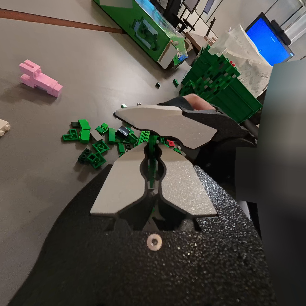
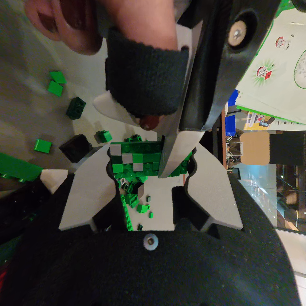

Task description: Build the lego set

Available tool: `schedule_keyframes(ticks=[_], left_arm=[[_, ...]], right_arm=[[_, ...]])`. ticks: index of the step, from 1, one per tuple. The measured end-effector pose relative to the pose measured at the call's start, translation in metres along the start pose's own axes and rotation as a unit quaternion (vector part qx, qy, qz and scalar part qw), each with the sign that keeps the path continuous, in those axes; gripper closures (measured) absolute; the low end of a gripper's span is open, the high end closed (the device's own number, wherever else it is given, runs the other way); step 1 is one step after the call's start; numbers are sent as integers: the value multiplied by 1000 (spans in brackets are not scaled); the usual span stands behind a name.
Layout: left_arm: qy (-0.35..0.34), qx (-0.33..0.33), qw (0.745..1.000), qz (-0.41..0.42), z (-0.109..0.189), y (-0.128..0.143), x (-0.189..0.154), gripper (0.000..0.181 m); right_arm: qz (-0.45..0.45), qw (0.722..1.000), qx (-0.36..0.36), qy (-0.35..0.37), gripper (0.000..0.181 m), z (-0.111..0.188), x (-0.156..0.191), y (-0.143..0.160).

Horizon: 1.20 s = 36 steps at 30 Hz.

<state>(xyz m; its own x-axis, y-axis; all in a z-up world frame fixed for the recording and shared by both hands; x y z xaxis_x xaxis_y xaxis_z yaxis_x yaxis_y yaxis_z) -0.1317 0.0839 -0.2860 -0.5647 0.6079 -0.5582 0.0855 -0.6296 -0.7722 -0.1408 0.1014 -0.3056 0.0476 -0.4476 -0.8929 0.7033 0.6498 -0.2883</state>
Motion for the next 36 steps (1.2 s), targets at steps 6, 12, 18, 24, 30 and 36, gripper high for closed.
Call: schedule_keyframes(ticks=[6,12,18,24,30,36], left_arm=[[33,-25,998,57,0,-1,2,174],[67,-48,991,102,-1,-1,6,174],[94,-60,986,126,-2,-2,4,172],[123,-78,978,152,-3,-4,4,171],[142,-92,971,171,-3,-5,4,170],[146,-104,967,182,-4,-7,5,170]], right_arm=[[60,996,34,48,94,-3,-4,3],[102,991,48,76,98,-4,-5,6],[121,987,42,97,98,-3,-7,7],[153,979,50,121,98,-3,-10,9],[174,973,57,139,98,-3,-13,11],[186,969,64,150,99,-5,-15,12]])
Point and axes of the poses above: each gripper's, where its closed fingertips meet, z back along the fingers, y out of its underside, x = y × z across the jaws, the point moved 2 cm from there along z, back along the fingers, and after that the axes turned 3 degrees about y, right-handed, at the moved point
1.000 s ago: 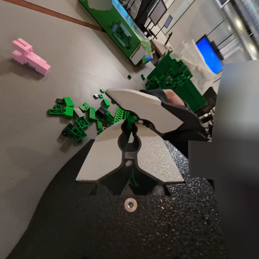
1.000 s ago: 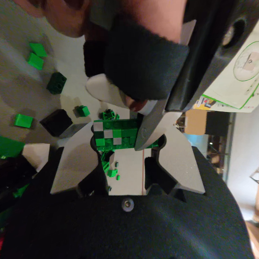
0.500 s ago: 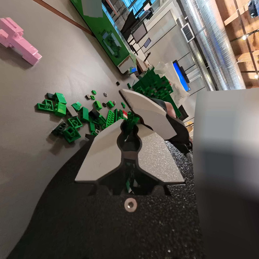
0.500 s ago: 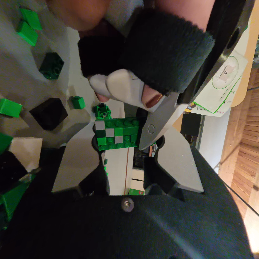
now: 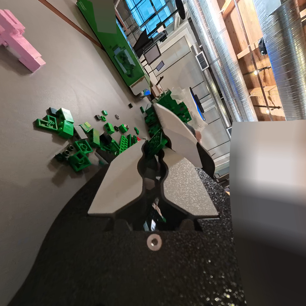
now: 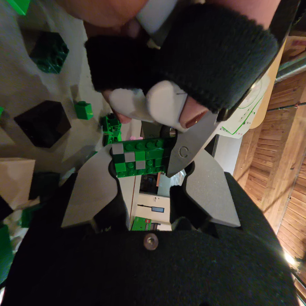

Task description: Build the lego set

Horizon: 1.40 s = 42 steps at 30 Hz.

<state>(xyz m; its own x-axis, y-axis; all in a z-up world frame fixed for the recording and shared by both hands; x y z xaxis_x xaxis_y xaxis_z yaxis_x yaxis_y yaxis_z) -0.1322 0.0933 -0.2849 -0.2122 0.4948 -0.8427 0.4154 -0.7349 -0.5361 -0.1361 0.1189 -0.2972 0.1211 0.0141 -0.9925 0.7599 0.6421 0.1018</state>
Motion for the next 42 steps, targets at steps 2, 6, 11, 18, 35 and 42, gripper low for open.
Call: schedule_keyframes(ticks=[2,6,11,18,35,42], left_arm=[[0,-2,1000,2,0,0,0,170],[5,-6,1000,9,1,-1,0,170],[-2,-25,1000,-15,4,-6,1,175],[14,-125,990,-58,21,-31,-7,176],[38,23,985,-164,19,-5,-25,159],[49,138,979,-144,18,23,-26,147]], right_arm=[[2,1000,2,1,99,0,0,0],[4,1000,-1,5,99,0,-1,0],[-46,998,-44,21,124,7,-7,-3],[-346,929,-78,-107,97,9,-7,-10],[-415,837,-176,-308,139,32,4,-5],[-341,827,-271,-356,139,62,5,-4]])
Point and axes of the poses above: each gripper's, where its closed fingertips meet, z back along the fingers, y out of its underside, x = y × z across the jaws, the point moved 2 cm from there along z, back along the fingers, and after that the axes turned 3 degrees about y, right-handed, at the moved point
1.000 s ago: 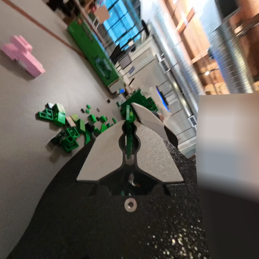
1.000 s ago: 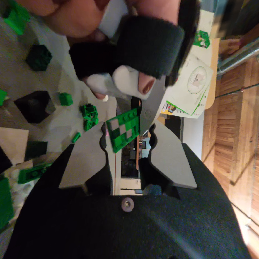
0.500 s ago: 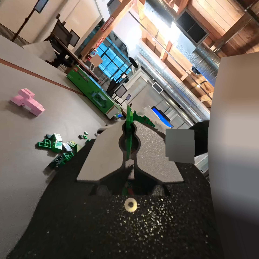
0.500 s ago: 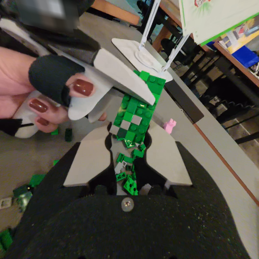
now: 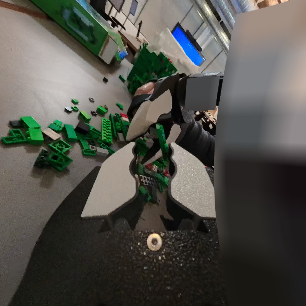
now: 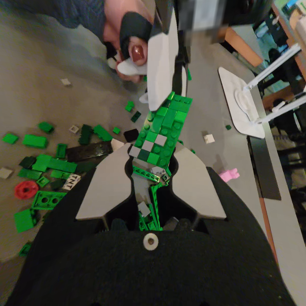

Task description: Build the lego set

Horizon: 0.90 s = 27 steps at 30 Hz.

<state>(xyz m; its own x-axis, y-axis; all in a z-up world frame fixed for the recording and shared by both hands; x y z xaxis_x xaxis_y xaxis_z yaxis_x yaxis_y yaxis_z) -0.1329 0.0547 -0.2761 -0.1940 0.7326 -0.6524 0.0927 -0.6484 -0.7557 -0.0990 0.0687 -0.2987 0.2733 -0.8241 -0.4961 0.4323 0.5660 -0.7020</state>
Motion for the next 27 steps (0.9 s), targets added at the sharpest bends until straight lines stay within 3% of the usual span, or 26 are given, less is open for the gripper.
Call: schedule_keyframes(ticks=[2,6,9,12,19,27], left_arm=[[27,1,1000,0,-4,1,-6,171],[2,-21,1000,-15,-8,-7,-2,176],[-46,-64,997,0,-7,-16,9,176],[-56,-101,993,27,-7,-22,13,176],[-77,-120,990,8,-7,-28,12,176],[-135,-80,987,-31,-10,-23,17,175]], right_arm=[[16,1000,2,-9,140,2,3,-2],[2,997,70,15,145,3,-5,12],[-35,995,64,74,111,0,-22,7],[-19,988,77,131,98,-7,-31,4],[111,939,140,293,102,-16,-49,3],[164,917,190,311,101,-20,-49,3]])
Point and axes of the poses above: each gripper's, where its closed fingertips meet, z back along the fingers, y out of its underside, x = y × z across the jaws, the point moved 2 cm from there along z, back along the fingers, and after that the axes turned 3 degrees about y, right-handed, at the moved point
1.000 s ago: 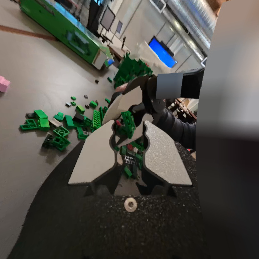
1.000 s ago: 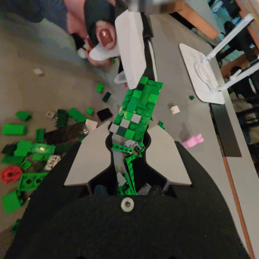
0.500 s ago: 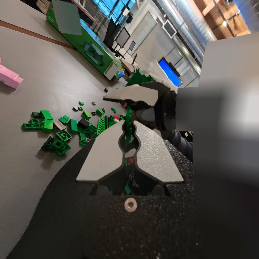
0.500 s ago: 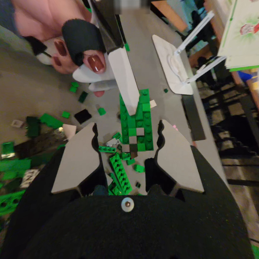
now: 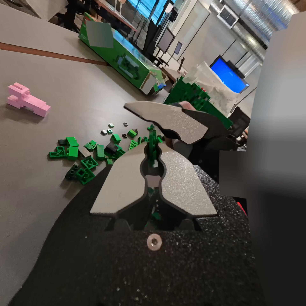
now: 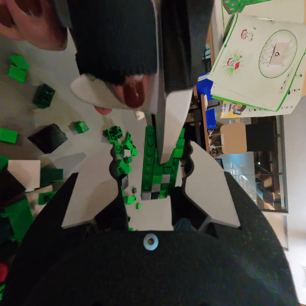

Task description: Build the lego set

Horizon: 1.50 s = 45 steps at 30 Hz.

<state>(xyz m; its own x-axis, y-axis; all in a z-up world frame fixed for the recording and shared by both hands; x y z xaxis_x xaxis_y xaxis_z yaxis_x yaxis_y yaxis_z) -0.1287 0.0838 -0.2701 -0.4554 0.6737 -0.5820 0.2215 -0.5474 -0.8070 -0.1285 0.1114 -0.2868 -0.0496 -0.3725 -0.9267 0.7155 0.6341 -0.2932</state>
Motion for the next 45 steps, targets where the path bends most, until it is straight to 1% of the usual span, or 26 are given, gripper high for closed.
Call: schedule_keyframes(ticks=[4,6,8,10,14,16,18,20,21,23,24,25,26,27,29,30,32,34,37,41,44,45], left_arm=[[-7,21,1000,-16,-6,5,-2,176],[-6,28,1000,-9,-8,8,-1,176],[5,29,999,14,-10,11,-1,176],[12,21,999,42,-13,13,2,176],[18,21,997,79,-16,20,9,176],[19,26,997,66,-15,20,8,176],[2,39,998,44,-16,22,9,176],[-11,53,998,32,-18,26,10,176],[-19,57,998,26,-19,28,11,176],[-23,64,998,17,-21,29,11,176],[-16,67,998,12,-21,30,10,174],[4,72,997,16,-20,30,7,168],[34,76,996,29,-19,31,2,157],[61,78,994,44,-17,32,-1,149],[92,66,992,63,-13,28,-4,143],[95,57,992,63,-11,26,-4,144],[83,47,994,55,-8,23,0,160],[58,51,996,43,-6,23,6,175],[41,61,997,25,-6,24,8,178],[47,64,996,29,-5,25,8,178],[36,67,997,26,-5,25,10,179],[34,66,997,26,-5,25,10,179]], right_arm=[[1,1000,16,-11,98,-4,7,2],[-5,1000,16,-8,107,-4,7,4],[-22,1000,17,2,130,-4,3,6],[-39,999,23,1,141,-5,3,9],[-8,999,36,4,142,-10,10,15],[-29,999,16,-11,138,-8,13,12],[-45,998,13,-33,128,-8,19,10],[-36,999,17,-37,123,-10,25,9],[-36,999,20,-33,124,-11,25,10],[-68,997,10,-35,141,-10,22,11],[-90,995,0,-49,142,-9,23,10],[-108,992,-9,-62,142,-8,25,10],[-115,991,-17,-72,142,-7,26,10],[-112,990,-29,-81,143,-6,29,10],[-91,991,-50,-87,143,-4,33,10],[-82,992,-55,-83,143,-3,34,11],[-76,992,-67,-78,143,-2,35,10],[-89,990,-80,-78,143,-1,34,7],[-95,989,-82,-83,142,-2,37,6],[-102,989,-80,-77,141,-2,35,6],[-124,988,-57,-78,130,-5,34,11],[-128,987,-55,-82,129,-5,34,11]])
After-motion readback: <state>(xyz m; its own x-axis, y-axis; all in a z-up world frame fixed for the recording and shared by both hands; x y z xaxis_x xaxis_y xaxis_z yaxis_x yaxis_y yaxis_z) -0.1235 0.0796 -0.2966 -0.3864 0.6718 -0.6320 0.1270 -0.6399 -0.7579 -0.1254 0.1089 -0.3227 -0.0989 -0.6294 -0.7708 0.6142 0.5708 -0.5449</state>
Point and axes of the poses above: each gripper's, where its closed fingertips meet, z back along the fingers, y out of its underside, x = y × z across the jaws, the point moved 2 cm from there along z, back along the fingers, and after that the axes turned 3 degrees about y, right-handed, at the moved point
